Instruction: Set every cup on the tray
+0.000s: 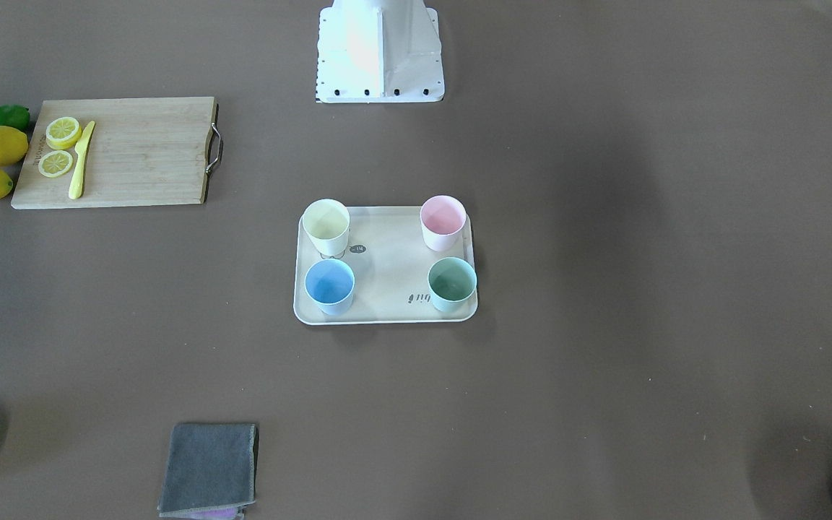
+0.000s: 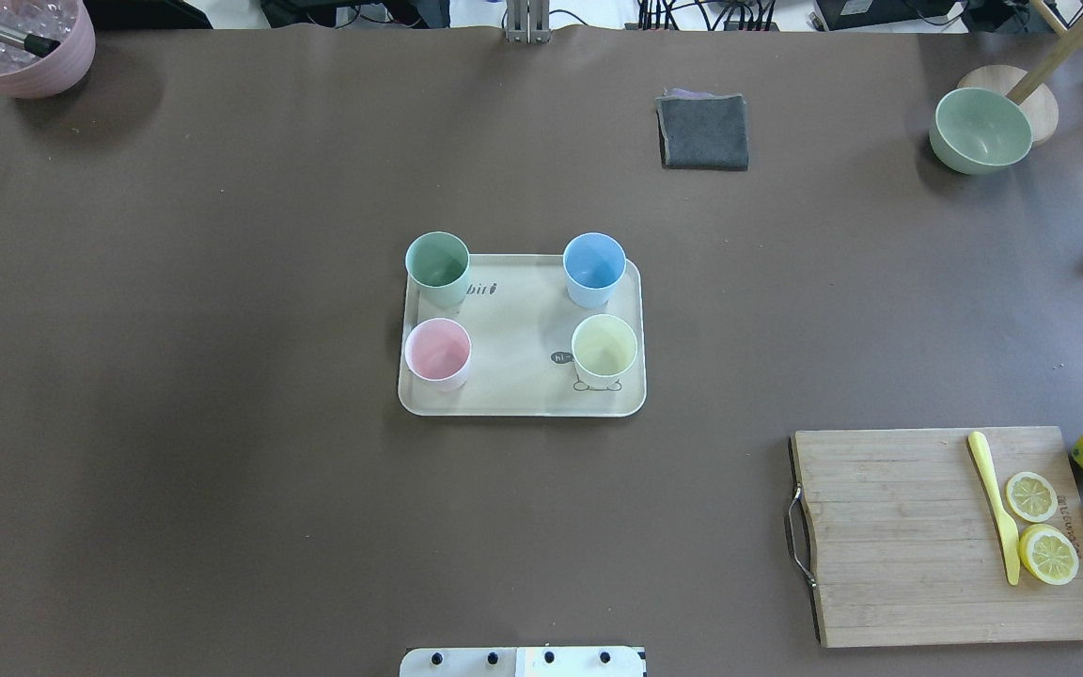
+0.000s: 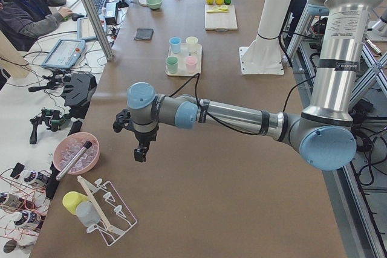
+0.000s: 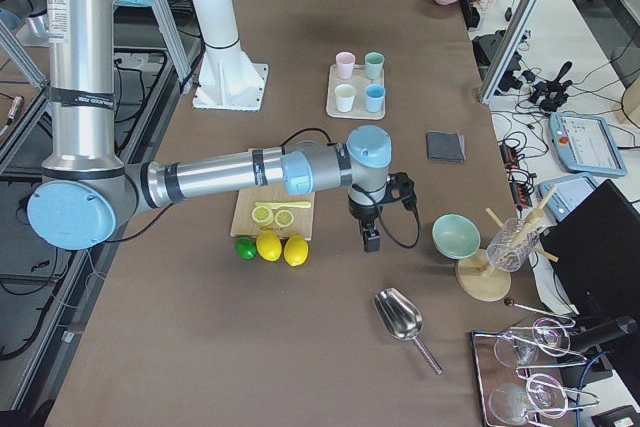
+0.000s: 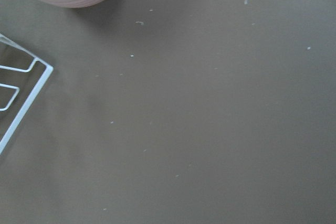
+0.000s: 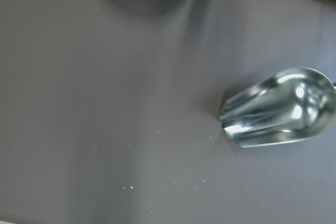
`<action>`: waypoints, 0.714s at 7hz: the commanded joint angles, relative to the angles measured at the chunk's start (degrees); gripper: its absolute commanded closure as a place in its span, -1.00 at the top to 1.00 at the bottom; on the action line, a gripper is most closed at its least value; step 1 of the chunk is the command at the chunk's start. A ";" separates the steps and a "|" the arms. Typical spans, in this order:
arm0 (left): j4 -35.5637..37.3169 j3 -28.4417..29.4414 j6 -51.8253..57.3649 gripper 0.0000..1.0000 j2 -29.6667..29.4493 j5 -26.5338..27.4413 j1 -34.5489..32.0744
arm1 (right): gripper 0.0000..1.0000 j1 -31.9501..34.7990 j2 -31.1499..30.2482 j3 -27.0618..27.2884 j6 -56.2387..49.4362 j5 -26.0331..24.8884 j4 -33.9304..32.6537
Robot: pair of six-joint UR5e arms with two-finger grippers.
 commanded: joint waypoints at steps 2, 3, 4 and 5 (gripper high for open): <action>-0.21 5.37 3.88 0.96 3.62 -0.09 -3.94 | 1.00 4.67 -3.71 -7.05 -2.83 0.27 0.07; -0.39 5.56 3.27 0.96 5.01 -0.52 -4.56 | 1.00 6.15 -3.36 -6.55 -2.66 0.62 0.07; -0.21 3.57 3.00 0.96 5.20 -0.35 -7.44 | 1.00 6.26 -3.18 -6.63 -2.66 0.53 0.07; 0.40 3.72 3.00 0.96 4.68 -0.61 -9.39 | 1.00 6.26 -3.27 -6.55 -2.66 0.62 0.07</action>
